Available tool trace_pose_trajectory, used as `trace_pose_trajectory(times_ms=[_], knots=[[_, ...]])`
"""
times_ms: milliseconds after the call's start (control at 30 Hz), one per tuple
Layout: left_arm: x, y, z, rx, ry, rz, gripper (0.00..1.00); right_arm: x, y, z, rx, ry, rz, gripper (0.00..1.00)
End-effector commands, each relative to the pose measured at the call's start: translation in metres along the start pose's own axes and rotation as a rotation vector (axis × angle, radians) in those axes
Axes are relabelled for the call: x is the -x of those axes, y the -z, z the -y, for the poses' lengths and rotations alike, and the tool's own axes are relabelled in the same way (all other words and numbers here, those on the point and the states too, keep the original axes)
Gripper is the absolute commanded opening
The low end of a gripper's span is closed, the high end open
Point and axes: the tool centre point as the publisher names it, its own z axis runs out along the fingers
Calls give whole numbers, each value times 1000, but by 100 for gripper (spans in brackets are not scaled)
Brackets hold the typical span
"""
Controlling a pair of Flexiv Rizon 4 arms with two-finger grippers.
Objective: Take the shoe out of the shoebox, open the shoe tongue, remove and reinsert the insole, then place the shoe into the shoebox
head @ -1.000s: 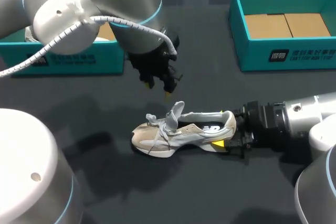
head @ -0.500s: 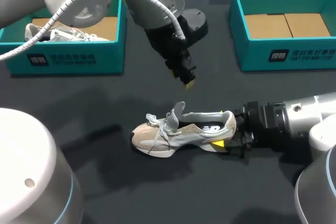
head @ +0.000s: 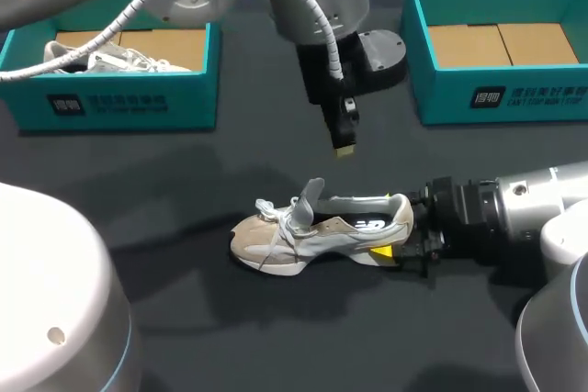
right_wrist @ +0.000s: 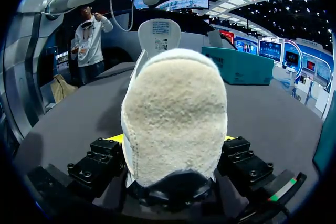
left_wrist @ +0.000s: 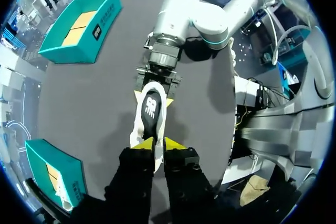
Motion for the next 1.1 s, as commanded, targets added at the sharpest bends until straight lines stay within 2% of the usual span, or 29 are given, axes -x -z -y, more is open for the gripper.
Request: trace_pose_trajectory(times_ms=[33, 67, 233, 767, 900, 1100], knots=[[-3, -11, 7, 53, -46, 13, 0, -1, 1, -1, -2, 0, 2, 0], [-3, -15, 6, 39, -68, 10, 0, -1, 1, -1, -2, 0, 2, 0], [-4, -38, 9, 91, -61, -27, 0, -1, 1, -1, -2, 0, 2, 0], [-4, -38, 9, 91, -61, -27, 0, -1, 1, -1, -2, 0, 2, 0], [-12, -51, 12, 88, -112, -18, 0, -1, 1, -1, -2, 0, 2, 0], [-10, -82, 17, 92, -127, -32, 0, -1, 1, -1, -2, 0, 2, 0]])
